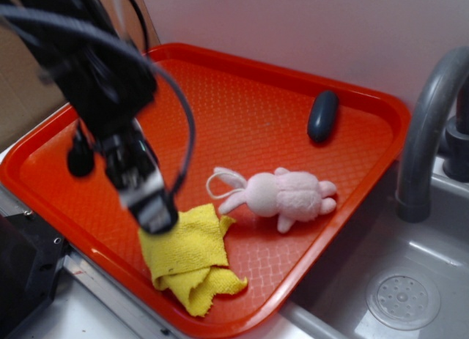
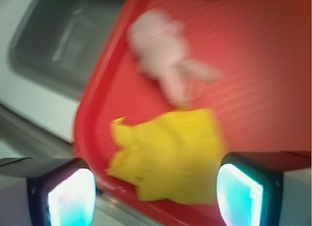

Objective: Grab the yellow cloth.

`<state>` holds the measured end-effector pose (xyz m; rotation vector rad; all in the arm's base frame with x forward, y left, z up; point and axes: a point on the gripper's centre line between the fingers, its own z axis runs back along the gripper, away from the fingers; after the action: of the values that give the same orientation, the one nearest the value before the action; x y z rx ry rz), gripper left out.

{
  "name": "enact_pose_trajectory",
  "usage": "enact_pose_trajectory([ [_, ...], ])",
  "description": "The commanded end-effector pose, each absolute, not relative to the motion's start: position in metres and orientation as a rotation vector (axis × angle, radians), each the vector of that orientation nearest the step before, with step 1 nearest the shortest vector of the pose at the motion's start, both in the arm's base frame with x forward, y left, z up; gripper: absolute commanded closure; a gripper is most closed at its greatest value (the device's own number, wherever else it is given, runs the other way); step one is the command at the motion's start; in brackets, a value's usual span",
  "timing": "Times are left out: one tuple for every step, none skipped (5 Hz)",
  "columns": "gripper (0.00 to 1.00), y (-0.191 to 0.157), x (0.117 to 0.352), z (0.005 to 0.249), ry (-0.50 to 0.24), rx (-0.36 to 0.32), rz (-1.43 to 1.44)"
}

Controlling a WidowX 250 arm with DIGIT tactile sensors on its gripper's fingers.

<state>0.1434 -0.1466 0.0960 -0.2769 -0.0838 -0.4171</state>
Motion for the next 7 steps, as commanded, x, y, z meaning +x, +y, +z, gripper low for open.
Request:
enact_pose_trajectory([
  [0.0,-0.165,0.124,0.098,-0.034,-0.272,-0.577],
  [0.0,-0.165,0.124,0.098,-0.034,-0.272,-0.577],
  [0.0,-0.165,0.124,0.098,-0.034,-0.272,-0.577],
  [0.0,-0.154,0.124,0.055,0.003,-0.214,-0.64],
  [0.0,-0.159,0.13,0.014,0.093,-0.208,-0.671],
  [0.12,-0.16,0.135,-0.009,0.208,-0.123,-0.646],
  [1.0,-0.154,0.136,0.002,0.182,-0.105,-0.624],
])
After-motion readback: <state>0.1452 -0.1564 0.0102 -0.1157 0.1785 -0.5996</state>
